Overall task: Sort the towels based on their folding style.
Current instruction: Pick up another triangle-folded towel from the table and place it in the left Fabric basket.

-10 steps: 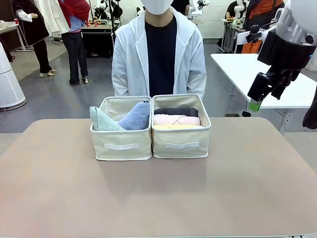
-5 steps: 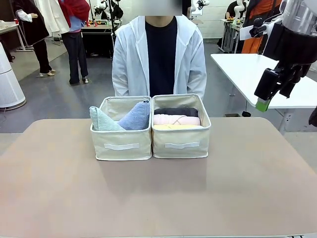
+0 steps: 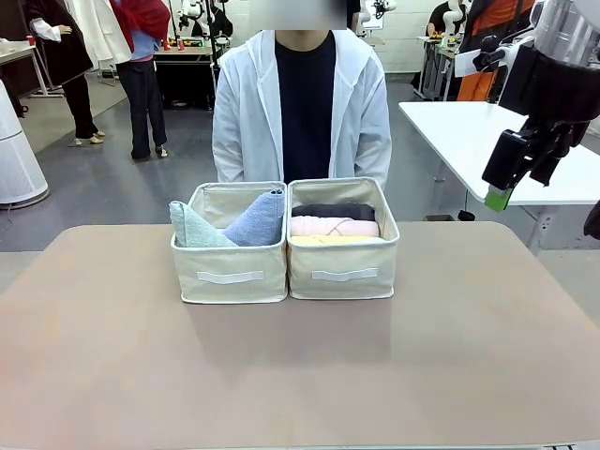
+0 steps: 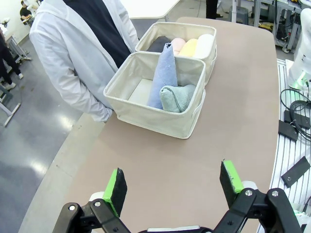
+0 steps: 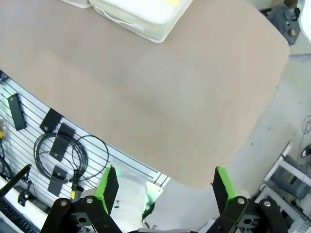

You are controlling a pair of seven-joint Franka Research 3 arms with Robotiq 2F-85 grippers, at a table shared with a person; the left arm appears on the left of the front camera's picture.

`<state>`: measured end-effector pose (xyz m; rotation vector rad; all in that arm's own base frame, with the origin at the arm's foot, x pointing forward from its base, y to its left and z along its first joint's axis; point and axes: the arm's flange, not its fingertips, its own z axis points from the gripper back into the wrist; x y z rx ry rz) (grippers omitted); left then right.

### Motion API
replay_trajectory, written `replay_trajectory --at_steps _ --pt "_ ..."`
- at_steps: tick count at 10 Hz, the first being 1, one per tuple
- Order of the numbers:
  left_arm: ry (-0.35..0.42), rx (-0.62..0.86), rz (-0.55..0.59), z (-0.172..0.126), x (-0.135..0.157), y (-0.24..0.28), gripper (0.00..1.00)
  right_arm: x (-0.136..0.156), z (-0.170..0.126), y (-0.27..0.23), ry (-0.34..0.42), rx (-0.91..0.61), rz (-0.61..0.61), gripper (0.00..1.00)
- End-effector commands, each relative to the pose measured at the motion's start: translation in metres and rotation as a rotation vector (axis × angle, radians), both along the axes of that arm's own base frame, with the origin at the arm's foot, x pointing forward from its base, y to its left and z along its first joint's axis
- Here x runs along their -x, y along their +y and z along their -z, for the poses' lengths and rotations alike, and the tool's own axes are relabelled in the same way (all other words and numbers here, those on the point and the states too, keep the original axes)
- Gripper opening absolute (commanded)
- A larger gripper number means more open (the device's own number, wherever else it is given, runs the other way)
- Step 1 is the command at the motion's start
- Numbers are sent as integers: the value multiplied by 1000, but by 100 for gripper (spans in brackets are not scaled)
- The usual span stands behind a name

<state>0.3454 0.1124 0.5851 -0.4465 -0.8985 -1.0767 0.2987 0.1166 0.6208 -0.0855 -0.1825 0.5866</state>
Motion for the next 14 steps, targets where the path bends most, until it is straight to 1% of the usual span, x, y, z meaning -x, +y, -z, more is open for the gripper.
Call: replay_trajectory --at_steps 1,2,3,4,5,6,7,8,9,10,11,12,13,14 --pt "-3 4 3 1 1 -1 100 0 0 0 0 0 0 100" --pt "-3 4 3 1 1 -1 100 4 -10 -31 110 -172 -131 100" --pt "-3 4 3 1 1 -1 100 0 -12 -70 197 -339 -239 100" --pt "-3 4 3 1 1 -1 100 1 -14 -109 212 -530 -372 100" --pt "-3 4 3 1 1 -1 100 7 -15 -150 176 -690 -484 100" --pt "-3 4 3 1 1 -1 100 14 -13 -180 127 -778 -570 100" --pt "-3 4 3 1 1 -1 100 20 -9 -206 51 -833 -573 100" --pt "-3 4 3 1 1 -1 100 25 -1 -224 -59 -878 -509 100" --pt "-3 4 3 1 1 -1 100 27 2 -231 -193 -900 -332 100" --pt "-3 4 3 1 1 -1 100 24 -4 -230 -228 -954 -1 100" --pt "-3 4 3 1 1 -1 100 33 -4 -243 -115 -872 -471 100" --pt "-3 4 3 1 1 -1 100 33 -4 -243 -115 -872 -471 100" --pt "-3 4 3 1 1 -1 100 31 -4 -256 -160 -912 -299 100" --pt "-3 4 3 1 1 -1 100 18 5 -274 -228 -858 -341 100"
